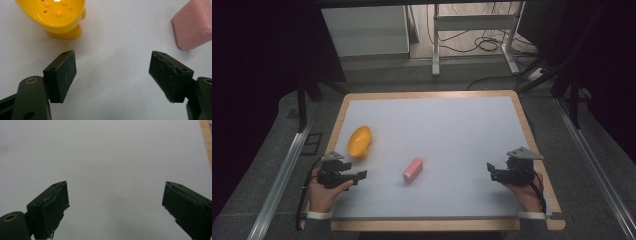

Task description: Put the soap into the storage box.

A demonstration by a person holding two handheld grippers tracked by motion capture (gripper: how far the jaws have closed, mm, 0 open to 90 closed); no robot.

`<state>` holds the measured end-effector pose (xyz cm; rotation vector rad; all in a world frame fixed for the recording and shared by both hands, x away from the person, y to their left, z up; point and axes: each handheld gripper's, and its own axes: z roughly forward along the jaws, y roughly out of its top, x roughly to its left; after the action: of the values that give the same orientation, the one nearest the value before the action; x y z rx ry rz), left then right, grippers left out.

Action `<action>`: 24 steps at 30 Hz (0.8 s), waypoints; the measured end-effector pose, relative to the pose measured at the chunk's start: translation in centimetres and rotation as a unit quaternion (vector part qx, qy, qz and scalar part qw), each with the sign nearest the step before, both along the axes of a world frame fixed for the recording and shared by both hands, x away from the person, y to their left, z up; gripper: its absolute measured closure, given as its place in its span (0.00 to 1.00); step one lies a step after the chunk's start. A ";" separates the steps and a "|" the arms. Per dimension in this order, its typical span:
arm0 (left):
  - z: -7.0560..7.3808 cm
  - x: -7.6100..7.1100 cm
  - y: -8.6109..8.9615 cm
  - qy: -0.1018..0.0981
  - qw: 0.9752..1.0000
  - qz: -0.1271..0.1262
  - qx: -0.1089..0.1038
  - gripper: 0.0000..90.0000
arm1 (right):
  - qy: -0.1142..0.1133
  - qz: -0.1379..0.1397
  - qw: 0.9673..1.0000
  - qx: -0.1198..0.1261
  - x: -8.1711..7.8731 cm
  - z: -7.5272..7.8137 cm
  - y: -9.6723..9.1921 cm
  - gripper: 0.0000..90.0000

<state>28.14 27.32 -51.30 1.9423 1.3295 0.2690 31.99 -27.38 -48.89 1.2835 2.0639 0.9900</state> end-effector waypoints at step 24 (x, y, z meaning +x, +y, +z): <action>0.0 0.0 -0.3 0.004 1.000 -0.003 0.016 0.29 | 0.011 -0.013 1.000 0.012 -0.2 -0.1 -1.1 0.08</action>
<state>28.12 26.99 -51.26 1.9745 1.3321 0.2817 31.80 -28.50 -49.03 1.3349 2.0528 0.9961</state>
